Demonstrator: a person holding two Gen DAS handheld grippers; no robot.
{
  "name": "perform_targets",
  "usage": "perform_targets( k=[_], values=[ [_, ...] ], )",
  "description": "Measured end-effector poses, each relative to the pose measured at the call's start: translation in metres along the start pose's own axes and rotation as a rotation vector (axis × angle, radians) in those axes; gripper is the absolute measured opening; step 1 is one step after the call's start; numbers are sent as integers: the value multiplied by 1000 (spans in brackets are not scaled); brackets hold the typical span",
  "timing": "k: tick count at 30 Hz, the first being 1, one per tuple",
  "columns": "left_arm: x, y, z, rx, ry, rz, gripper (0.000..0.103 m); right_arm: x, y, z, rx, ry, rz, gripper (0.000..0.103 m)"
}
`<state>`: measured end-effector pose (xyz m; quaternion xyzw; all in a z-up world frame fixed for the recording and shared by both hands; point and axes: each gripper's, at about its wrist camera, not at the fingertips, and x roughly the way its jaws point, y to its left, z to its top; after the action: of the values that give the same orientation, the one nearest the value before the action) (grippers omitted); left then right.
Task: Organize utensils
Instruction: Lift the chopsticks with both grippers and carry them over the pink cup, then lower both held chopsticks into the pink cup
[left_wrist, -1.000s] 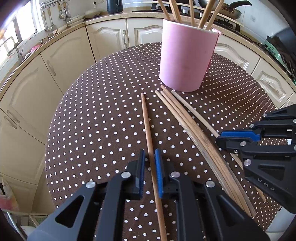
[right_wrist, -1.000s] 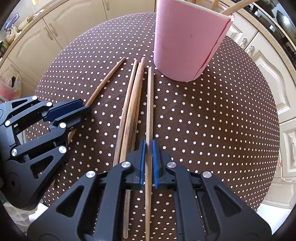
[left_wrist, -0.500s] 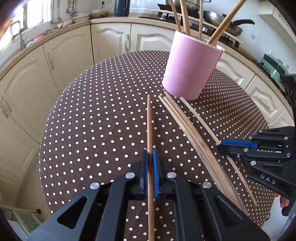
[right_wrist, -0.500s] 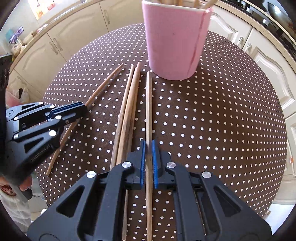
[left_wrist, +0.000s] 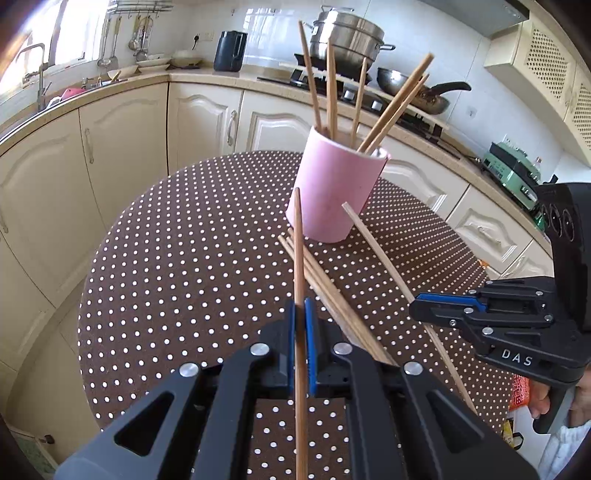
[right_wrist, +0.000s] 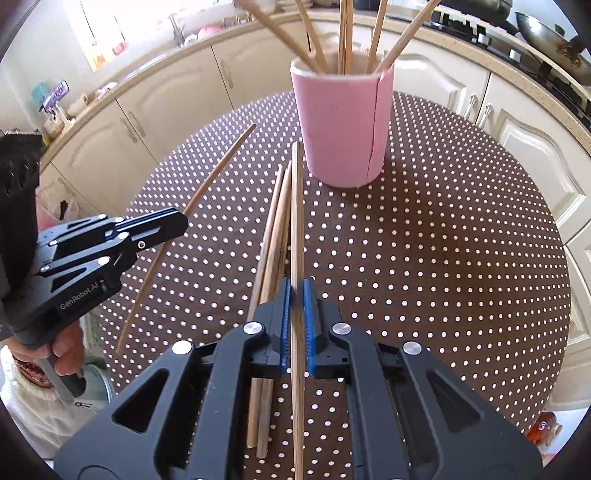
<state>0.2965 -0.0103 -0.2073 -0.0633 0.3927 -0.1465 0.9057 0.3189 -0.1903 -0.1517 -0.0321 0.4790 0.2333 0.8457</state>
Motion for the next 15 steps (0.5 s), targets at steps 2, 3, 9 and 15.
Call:
perform_targets(
  k=[2,3,9,15],
  values=[
    [-8,-4,-1,0,-30,-17,6,-11,2,-4,-4,-28,6,7],
    [-9,-4,0,-1,-42,-24,6,-18,2,-6,-8,-41,15,7],
    [-28,-10,2,-11,-126,-69,6,-54,-4,-19,-26,-127,33,7],
    [-47,-22,8,4,-218,-80,6,-84,-8,-26,-16,-216,59,7]
  ],
)
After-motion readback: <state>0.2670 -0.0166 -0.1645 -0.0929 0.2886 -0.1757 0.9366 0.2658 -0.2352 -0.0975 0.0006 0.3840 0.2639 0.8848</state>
